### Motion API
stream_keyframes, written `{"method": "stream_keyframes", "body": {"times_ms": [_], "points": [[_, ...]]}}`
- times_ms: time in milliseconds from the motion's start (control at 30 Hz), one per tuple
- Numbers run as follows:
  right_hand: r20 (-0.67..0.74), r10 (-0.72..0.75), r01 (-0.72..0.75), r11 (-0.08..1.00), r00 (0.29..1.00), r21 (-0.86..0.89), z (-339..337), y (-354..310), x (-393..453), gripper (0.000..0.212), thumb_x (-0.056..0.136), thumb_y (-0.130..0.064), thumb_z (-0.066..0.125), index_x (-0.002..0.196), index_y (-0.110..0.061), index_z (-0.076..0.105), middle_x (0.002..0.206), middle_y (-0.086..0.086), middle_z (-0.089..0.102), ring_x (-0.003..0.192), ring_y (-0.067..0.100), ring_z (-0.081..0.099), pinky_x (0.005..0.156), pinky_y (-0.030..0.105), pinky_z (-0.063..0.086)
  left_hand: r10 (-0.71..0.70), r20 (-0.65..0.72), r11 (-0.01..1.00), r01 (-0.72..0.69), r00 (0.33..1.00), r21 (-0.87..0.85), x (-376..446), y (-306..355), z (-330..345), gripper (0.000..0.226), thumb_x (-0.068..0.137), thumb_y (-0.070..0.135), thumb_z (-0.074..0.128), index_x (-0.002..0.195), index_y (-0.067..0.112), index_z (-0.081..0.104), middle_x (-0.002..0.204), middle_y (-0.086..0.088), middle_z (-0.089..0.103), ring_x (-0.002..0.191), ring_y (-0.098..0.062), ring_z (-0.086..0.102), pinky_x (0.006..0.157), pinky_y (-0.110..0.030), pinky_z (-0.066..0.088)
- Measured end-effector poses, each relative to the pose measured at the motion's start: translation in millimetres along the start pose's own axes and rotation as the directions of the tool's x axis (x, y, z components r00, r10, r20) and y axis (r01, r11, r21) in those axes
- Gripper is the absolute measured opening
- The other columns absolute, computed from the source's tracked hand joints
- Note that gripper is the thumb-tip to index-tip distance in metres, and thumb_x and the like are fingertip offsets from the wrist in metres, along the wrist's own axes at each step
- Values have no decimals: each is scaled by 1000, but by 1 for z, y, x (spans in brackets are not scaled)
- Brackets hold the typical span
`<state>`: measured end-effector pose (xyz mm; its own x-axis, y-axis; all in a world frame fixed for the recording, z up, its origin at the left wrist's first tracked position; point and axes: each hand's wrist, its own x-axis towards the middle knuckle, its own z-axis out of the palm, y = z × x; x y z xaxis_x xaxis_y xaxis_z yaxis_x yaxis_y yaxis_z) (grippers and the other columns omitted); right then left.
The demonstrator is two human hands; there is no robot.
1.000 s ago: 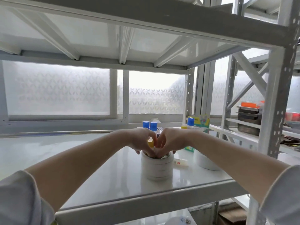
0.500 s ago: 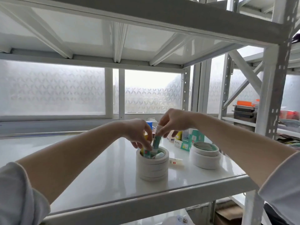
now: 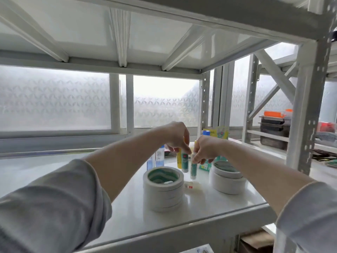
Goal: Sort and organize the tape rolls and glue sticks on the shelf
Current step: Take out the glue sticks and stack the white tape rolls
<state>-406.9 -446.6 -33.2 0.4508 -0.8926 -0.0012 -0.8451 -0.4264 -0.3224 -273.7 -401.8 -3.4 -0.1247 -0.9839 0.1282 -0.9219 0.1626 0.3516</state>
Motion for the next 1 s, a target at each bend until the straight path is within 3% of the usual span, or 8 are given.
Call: {"method": "stream_keyframes", "body": {"times_ms": [100,300,467,633,767,867,933,1000], "points": [[11,20,-20,1000,1000,-4,8,6,9,14,84,-20,71,88,-8,67,78,1,68,71,11,66,55,17,53,-28,24,999,27,999,33,15,-5,18,34,77,23,76,104,3,66,100,-14,70,72,-17,65,67,-24,58],[56,11,-12,1000,998,8,5,6,14,12,83,-19,71,84,-9,64,79,1,69,75,12,68,64,21,55,-87,91,993,79,992,86,24,-12,31,39,77,29,76,105,4,66,87,-9,70,67,-15,66,60,-22,57],[92,15,-14,1000,996,-11,5,5,13,19,82,-17,73,95,-6,66,80,1,70,80,14,70,71,25,57,-105,119,992,95,987,87,23,-11,32,40,81,29,72,111,5,63,103,-13,70,75,-17,66,66,-26,58],[109,25,-24,1000,994,-13,3,3,9,30,81,-17,73,107,-5,64,80,0,67,81,15,69,68,23,55,-109,144,990,94,984,108,19,-8,34,55,81,29,72,129,10,51,111,-14,66,78,-17,64,67,-27,57],[72,23,-19,998,997,-52,-3,0,3,46,79,-18,76,120,-4,60,93,4,67,82,14,66,67,24,56,-141,158,987,126,977,103,15,-6,33,69,80,27,73,138,11,39,118,-16,62,83,-20,64,74,-31,57],[-30,-40,36,992,999,-125,-14,-2,-4,51,78,-24,76,123,-7,60,115,7,65,92,17,64,80,28,55,-159,176,984,143,971,104,9,-5,28,81,79,27,74,144,13,29,125,-15,58,96,-24,66,76,-31,57],[-91,-99,89,990,991,-107,-24,-7,-10,49,77,-25,77,121,-9,61,115,6,65,100,20,63,89,30,53,-164,175,983,146,971,110,3,-5,21,84,78,26,74,146,13,26,126,-16,57,103,-26,65,76,-31,56],[-96,-154,149,987,983,-58,-30,-19,-17,44,76,-22,78,115,-8,64,110,8,68,98,22,65,85,29,54,-165,165,984,149,972,101,-5,-6,11,83,79,24,74,146,11,27,125,-17,58,105,-27,64,75,-30,56]]}}
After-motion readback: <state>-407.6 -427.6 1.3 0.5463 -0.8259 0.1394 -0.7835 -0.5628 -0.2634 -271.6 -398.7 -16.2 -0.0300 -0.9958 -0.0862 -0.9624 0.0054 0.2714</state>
